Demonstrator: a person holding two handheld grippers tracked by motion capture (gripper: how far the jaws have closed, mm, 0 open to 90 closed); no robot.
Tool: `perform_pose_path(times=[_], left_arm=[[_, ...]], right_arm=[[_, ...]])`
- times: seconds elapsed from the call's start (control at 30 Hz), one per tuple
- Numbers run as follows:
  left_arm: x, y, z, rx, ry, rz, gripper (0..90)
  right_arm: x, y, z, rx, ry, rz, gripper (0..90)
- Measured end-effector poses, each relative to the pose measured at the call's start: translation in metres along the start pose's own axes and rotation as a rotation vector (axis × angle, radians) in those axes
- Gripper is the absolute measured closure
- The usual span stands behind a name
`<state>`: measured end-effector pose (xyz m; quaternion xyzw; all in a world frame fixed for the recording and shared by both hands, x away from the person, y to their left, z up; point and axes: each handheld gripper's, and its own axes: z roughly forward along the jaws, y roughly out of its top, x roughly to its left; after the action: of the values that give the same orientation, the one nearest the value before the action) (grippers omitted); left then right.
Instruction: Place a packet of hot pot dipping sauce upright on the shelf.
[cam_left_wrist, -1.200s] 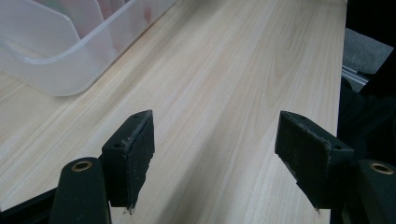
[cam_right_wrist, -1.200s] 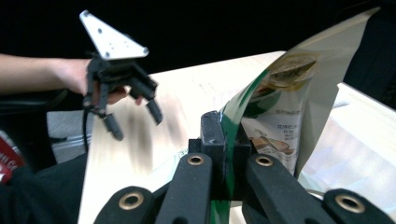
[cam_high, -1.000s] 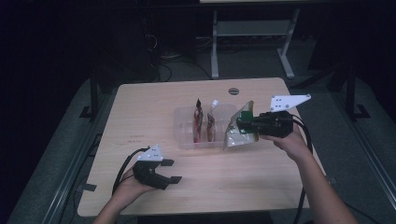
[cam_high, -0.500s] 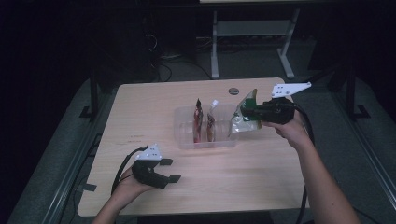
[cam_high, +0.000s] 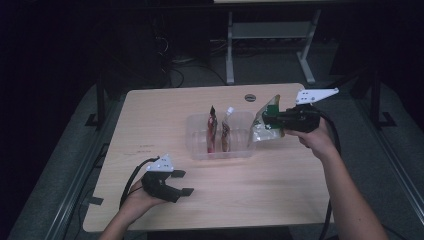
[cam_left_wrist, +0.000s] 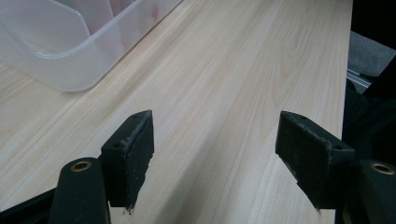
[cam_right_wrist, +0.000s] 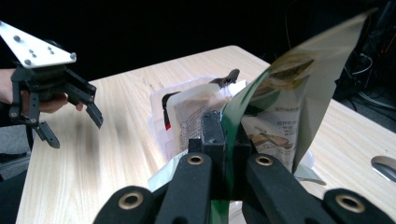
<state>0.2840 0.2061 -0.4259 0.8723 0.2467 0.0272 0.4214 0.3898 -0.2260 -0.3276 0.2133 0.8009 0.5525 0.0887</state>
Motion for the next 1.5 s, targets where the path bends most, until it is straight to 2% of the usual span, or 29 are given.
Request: perform_pose_path(times=[0.23,0.5,0.67,0.83,0.93,1.23,1.5], left_arm=[[0.001,-0.001,0.000,-0.001,0.000,-0.004,27.7],[0.001,-0.001,0.001,0.006,-0.005,-0.002,27.3],[0.001,-0.001,0.001,0.009,-0.006,-0.002,27.2],[0.001,-0.001,0.001,0.008,-0.008,-0.004,27.2],[0.002,-0.002,0.001,0.012,-0.009,-0.003,27.1],[0.000,-0.001,0.006,0.031,-0.022,0.003,27.1],[0.000,-0.001,0.010,0.037,-0.030,0.009,27.2]], right_arm=[[-0.003,-0.008,0.012,0.023,0.005,0.019,89.8],[-0.005,-0.010,0.020,0.033,-0.007,0.015,89.8],[-0.007,-0.014,0.030,0.071,-0.034,0.007,89.7],[-0.009,-0.021,0.041,0.095,-0.034,0.022,89.6],[-0.010,-0.024,0.043,0.091,-0.037,0.021,89.6],[-0.016,-0.031,0.042,0.064,-0.070,0.072,85.7],[-0.020,-0.030,0.050,0.084,-0.117,0.093,84.9]])
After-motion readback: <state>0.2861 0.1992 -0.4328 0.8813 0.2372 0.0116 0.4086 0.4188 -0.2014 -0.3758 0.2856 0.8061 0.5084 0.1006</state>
